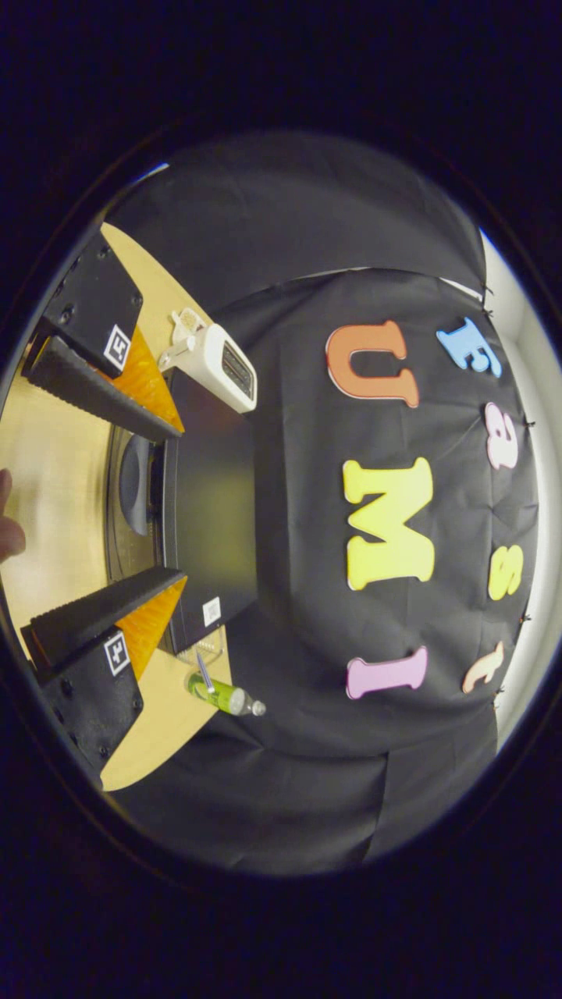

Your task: Open the toaster oven, put the food inside, and close the toaster oven door.

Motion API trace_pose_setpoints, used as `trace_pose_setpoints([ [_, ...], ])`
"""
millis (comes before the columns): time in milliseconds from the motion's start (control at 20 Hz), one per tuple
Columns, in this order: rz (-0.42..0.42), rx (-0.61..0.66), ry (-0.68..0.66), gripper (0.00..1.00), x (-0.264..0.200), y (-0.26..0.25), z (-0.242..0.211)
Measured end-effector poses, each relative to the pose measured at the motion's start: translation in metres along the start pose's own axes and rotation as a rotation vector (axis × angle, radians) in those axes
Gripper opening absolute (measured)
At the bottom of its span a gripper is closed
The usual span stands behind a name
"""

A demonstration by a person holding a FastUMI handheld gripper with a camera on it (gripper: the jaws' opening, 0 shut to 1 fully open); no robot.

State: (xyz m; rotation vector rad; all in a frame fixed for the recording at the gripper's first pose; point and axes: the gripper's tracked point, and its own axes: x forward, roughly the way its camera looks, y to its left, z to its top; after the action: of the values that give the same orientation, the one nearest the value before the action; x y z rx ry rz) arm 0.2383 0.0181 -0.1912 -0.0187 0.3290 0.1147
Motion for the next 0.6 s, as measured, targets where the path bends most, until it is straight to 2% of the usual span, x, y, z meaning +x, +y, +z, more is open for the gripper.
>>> trace_pose_setpoints([
  [250, -0.015, 0.013, 0.092, 1.00, 0.055, 0.002, -0.032],
  [450, -0.071, -0.067, 0.078, 1.00, 0.060, 0.003, -0.042],
  [600, -0.066, -0.037, 0.046, 1.00, 0.058, 0.003, -0.050],
])
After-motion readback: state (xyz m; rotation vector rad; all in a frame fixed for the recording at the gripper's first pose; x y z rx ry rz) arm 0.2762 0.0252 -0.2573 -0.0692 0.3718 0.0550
